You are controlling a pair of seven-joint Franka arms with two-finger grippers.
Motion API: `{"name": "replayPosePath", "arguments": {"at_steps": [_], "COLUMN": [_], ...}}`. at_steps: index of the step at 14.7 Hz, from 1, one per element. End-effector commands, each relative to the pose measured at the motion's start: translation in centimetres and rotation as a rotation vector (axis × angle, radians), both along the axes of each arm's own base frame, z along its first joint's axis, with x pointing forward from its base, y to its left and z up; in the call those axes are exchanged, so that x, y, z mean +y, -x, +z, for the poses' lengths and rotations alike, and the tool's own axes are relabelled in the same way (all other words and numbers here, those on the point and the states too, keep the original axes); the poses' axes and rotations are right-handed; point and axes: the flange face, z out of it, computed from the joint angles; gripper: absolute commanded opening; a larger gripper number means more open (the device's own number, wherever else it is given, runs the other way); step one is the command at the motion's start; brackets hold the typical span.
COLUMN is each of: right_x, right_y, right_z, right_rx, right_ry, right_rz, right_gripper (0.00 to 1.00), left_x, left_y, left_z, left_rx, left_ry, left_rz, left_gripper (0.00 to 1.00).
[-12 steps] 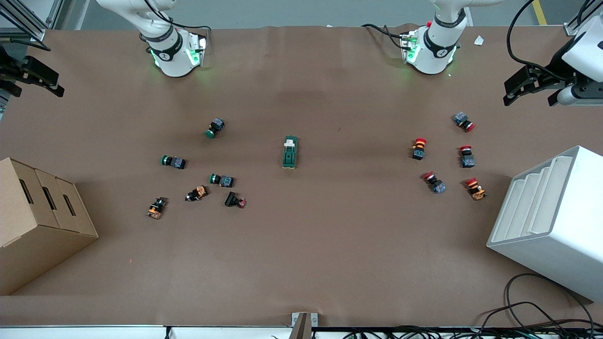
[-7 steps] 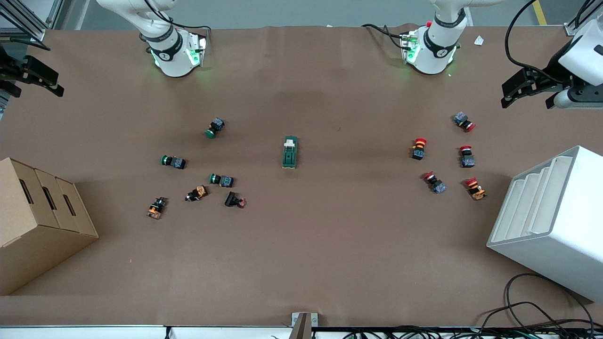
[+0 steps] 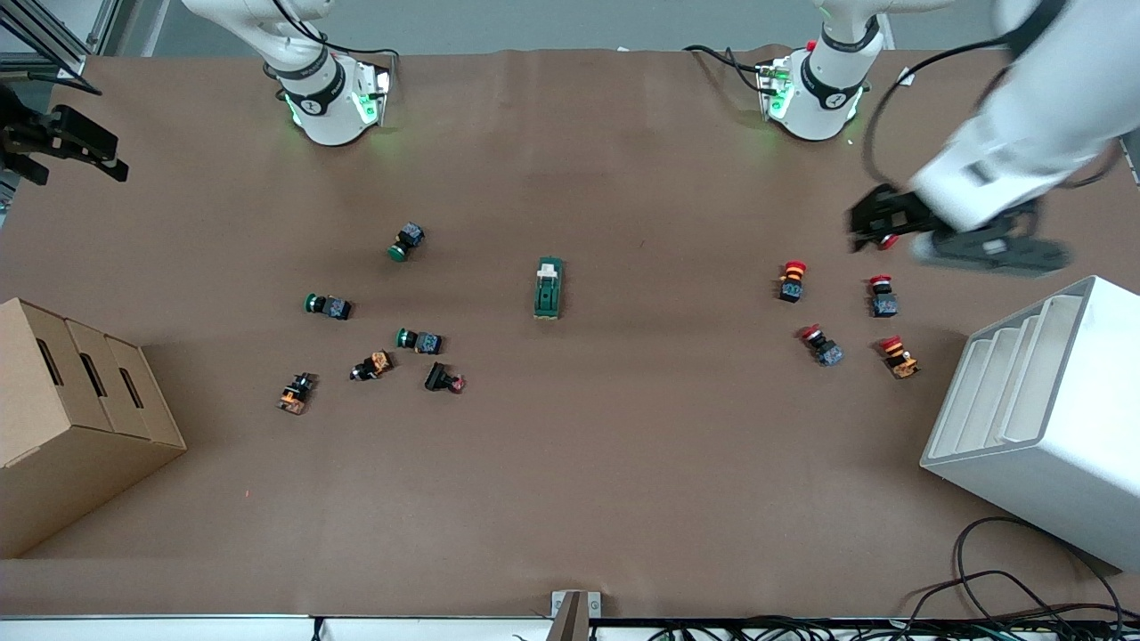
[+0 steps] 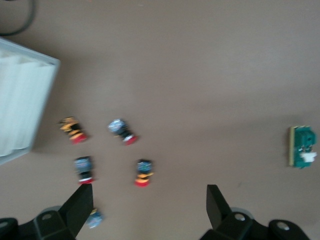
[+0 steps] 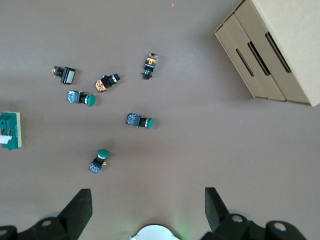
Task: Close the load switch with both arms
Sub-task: 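Move the left gripper above the green switch while the right gripper starts reaching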
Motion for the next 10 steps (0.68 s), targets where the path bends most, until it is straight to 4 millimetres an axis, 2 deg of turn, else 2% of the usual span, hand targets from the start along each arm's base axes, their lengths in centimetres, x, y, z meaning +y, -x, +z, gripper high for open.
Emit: {"name": "replayPosePath", "arguments": {"at_steps": [1, 3, 5, 7, 10], "right_x": [3.2, 5.3, 8.2, 12.3, 19.4], "right_y": [0.5, 0.3, -0.6, -1.7, -3.6], "right_z": [-0.1, -0.5, -1.6, -3.5, -7.8], "right_rx": [-0.003, 0.004, 0.006, 0.014, 0.024], "right_ry": [0.000, -0.012, -0.015, -0.003, 0.017], "right_rz": [-0.056, -0.107, -0.166, -0.246, -0.373], "right_gripper": [1.00, 1.00, 1.00, 1.00, 1.00], "left_x": [-7.6, -12.9, -18.3, -23.2, -30.0], "left_y": [1.8, 3.5, 6.0, 8.6, 13.0], "left_z": [-4.1, -7.1, -9.9, -13.4, -17.9], "left_rx": [-0.018, -0.028, -0.049, -0.066, -0.112], "left_ry": [0.032, 0.077, 0.061, 0.016, 0.025], "left_rz": [0.075, 0.139, 0.153, 0.199, 0.291], "left_gripper": [1.00, 1.00, 1.00, 1.00, 1.00]}}
